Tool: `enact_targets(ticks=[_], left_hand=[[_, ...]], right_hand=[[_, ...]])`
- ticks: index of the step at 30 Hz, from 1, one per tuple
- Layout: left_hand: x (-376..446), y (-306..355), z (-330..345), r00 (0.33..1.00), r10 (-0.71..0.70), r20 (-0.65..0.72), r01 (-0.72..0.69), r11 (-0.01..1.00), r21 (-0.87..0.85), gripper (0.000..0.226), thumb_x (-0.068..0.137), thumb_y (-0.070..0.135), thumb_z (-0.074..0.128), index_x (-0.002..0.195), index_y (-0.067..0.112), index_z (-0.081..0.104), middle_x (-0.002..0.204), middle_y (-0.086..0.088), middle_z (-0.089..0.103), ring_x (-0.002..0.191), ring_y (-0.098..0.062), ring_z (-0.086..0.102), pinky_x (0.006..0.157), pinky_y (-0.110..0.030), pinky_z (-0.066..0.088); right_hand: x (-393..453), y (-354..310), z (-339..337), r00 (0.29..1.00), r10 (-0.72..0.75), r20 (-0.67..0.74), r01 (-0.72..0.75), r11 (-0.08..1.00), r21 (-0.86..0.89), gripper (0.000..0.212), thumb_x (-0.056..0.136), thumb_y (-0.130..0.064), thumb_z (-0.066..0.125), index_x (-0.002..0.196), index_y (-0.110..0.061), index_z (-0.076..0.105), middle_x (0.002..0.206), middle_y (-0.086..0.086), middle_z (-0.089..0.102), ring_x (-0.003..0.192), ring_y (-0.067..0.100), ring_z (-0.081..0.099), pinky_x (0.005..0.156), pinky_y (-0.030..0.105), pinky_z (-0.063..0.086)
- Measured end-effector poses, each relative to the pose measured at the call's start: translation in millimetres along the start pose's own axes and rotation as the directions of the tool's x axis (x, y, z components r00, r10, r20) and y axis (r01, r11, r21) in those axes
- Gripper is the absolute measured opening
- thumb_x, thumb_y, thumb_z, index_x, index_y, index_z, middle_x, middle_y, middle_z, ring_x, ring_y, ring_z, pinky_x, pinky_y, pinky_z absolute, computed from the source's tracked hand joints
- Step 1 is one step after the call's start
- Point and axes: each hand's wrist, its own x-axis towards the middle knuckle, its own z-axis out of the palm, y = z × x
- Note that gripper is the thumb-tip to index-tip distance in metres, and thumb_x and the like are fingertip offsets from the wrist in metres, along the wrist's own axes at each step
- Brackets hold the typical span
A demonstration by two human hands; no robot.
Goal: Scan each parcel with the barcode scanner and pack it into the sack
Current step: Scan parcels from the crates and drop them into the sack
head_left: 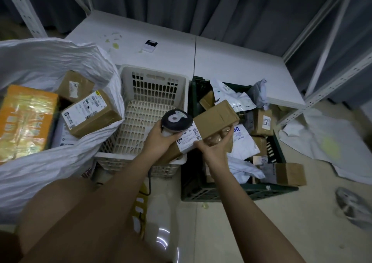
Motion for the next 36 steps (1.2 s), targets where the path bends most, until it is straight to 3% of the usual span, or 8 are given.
enact_targets(ticks=[4,9,12,17,21,25,28,36], left_hand=[[2.8,0.9,8.6,0.999,0.006,0.037,-0.006,1.0,-0.024,0.064,0.073,0.023,0.083,0.128,0.019,0.051,0.121,0.005,0.058,0.114,-0.016,0.056,0.101,-0.04,0.046],[4.5,0.2,15.8,0.997,0.003,0.079,-0.002,1.0,-0.012,0.066,0.072,0.024,0.083,0.129,0.019,0.051,0.127,0.003,0.058,0.113,-0.015,0.056,0.099,-0.037,0.047],[3.3,3.2,16.3,0.998,-0.002,0.059,0.004,0.999,-0.044,0.062,0.077,0.015,0.08,0.131,0.017,0.049,0.126,0.001,0.057,0.109,-0.012,0.054,0.092,-0.028,0.046],[1.7,2.7,10.7,0.999,0.003,0.035,-0.001,0.998,-0.066,0.064,0.079,0.008,0.076,0.136,0.011,0.048,0.125,0.0,0.057,0.109,-0.013,0.055,0.075,-0.012,0.044],[-5.5,3.7,5.8,1.0,0.01,0.02,-0.008,0.995,-0.097,0.061,0.08,0.005,0.074,0.135,0.007,0.048,0.123,0.0,0.056,0.108,-0.012,0.053,0.068,-0.004,0.044],[-7.8,9.4,-13.2,0.997,0.026,-0.075,-0.037,0.989,-0.142,0.065,0.081,0.012,0.074,0.14,0.011,0.045,0.137,-0.005,0.053,0.121,-0.019,0.052,0.094,-0.028,0.044],[-10.5,19.0,-32.8,0.99,0.025,-0.14,-0.05,0.982,-0.182,0.064,0.085,0.014,0.071,0.141,0.014,0.042,0.14,-0.004,0.05,0.126,-0.022,0.049,0.098,-0.031,0.041],[-30.0,14.7,-56.5,0.99,0.012,-0.14,-0.031,0.991,-0.13,0.068,0.083,0.022,0.075,0.142,0.02,0.042,0.138,-0.001,0.051,0.123,-0.022,0.05,0.105,-0.042,0.042]], right_hand=[[9.6,-7.9,-16.7,0.978,0.049,-0.205,-0.032,0.996,0.088,0.091,0.088,-0.028,0.07,0.152,-0.029,0.006,0.133,0.011,0.052,0.107,0.016,0.059,0.089,0.03,0.048],[36.1,-34.9,-48.8,0.958,-0.084,-0.273,0.085,0.996,-0.01,0.054,0.091,-0.036,0.065,0.134,-0.023,0.036,0.126,0.005,0.043,0.105,0.014,0.053,0.071,0.012,0.044],[56.9,-53.8,-60.4,0.987,-0.114,-0.113,0.089,0.973,-0.212,0.037,0.088,-0.032,0.07,0.117,-0.023,0.049,0.113,-0.001,0.05,0.107,0.02,0.054,0.073,0.02,0.045],[73.0,-109.1,-75.0,0.932,0.164,0.323,0.059,0.812,-0.58,0.067,0.092,-0.024,0.063,0.149,-0.036,0.03,0.124,0.003,0.047,0.091,0.008,0.055,0.063,0.014,0.045],[70.0,-136.4,-66.5,0.884,0.274,0.38,0.116,0.658,-0.744,0.055,0.088,-0.038,0.066,0.136,-0.04,0.039,0.123,0.003,0.051,0.097,0.019,0.057,0.072,0.027,0.051],[60.1,-140.7,-61.5,0.905,0.059,0.422,0.212,0.796,-0.567,0.048,0.083,-0.028,0.075,0.12,-0.032,0.046,0.101,0.0,0.056,0.088,0.025,0.064,0.075,0.043,0.06],[42.2,-122.8,-56.5,0.916,-0.088,0.39,0.268,0.86,-0.434,0.046,0.083,-0.014,0.074,0.111,-0.02,0.038,0.104,0.004,0.054,0.084,0.022,0.062,0.061,0.034,0.059],[4.6,-28.3,-49.1,0.969,-0.009,0.248,0.069,0.97,-0.234,0.039,0.088,-0.013,0.069,0.114,-0.027,0.043,0.119,0.012,0.047,0.096,0.028,0.061,0.058,0.032,0.057]])
